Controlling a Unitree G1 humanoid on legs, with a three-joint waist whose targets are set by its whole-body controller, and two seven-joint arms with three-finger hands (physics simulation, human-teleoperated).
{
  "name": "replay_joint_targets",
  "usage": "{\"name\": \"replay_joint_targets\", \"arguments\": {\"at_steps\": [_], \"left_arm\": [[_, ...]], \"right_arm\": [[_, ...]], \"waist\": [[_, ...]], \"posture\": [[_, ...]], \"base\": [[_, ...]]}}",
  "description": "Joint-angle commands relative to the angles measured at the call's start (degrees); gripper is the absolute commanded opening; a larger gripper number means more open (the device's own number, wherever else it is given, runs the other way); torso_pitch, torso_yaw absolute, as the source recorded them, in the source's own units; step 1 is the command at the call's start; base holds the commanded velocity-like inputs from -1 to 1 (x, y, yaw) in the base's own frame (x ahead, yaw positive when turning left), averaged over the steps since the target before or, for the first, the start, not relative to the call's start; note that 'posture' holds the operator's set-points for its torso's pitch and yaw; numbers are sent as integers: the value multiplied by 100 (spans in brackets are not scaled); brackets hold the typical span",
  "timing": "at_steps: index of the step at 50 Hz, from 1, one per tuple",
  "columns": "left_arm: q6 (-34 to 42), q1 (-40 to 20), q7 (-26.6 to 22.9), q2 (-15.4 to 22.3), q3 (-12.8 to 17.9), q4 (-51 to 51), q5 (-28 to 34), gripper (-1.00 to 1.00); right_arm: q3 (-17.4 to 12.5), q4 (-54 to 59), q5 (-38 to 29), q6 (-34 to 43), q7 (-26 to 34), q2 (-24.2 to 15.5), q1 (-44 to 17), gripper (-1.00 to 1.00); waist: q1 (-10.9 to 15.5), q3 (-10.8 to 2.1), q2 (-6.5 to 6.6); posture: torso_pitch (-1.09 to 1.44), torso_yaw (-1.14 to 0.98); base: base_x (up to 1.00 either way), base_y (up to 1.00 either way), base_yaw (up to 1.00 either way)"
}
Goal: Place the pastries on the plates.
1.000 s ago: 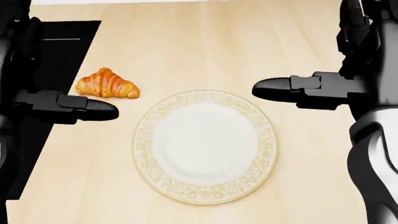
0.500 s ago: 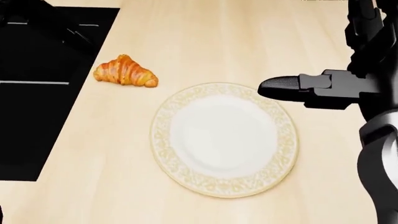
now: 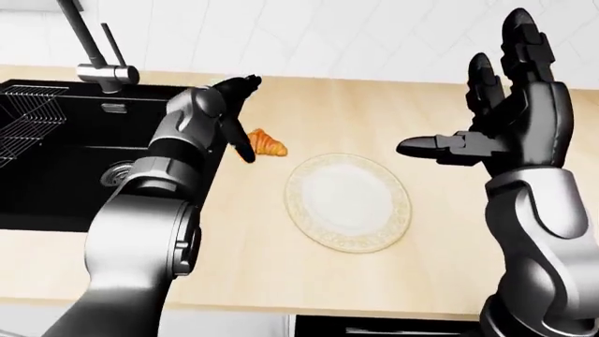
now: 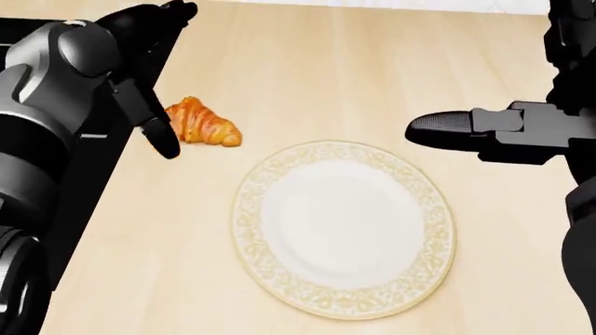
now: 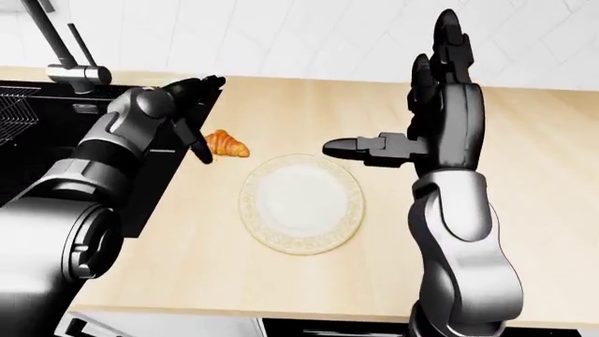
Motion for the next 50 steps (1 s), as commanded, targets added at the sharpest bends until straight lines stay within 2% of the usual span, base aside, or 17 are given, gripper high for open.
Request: {"name": "replay_joint_targets", "arguments": {"at_steps": [1, 14, 30, 39, 45, 50], "left_arm": [[-69, -209, 60, 14, 32, -185, 71, 100], [-24, -76, 141, -172, 44, -68, 433, 100], [-11, -141, -70, -296, 93, -31, 599, 51], [25, -77, -200, -329, 63, -26, 713, 46], [58, -134, -339, -349, 61, -21, 764, 35], [61, -146, -394, -354, 50, -20, 809, 0]], "right_arm": [[-95, -182, 13, -100, -19, -72, -120, 100], [-163, -333, 58, -69, -33, -102, 40, 100], [-254, -344, 146, -63, -73, -157, 54, 100], [-379, -511, 262, 14, -97, -195, 148, 100], [-396, -528, 286, -26, -123, -213, 213, 100], [-418, -537, 309, -40, -126, -228, 241, 100]], "waist": [[-1, -161, 2], [8, -144, -30], [35, -145, -48], [46, -153, -56], [41, -159, -57], [34, -170, -61]], "posture": [[0, 0], [0, 0], [0, 0], [0, 0], [0, 0], [0, 0]], "base": [[0, 0, 0], [0, 0, 0], [0, 0, 0], [0, 0, 0], [0, 0, 0], [0, 0, 0]]}}
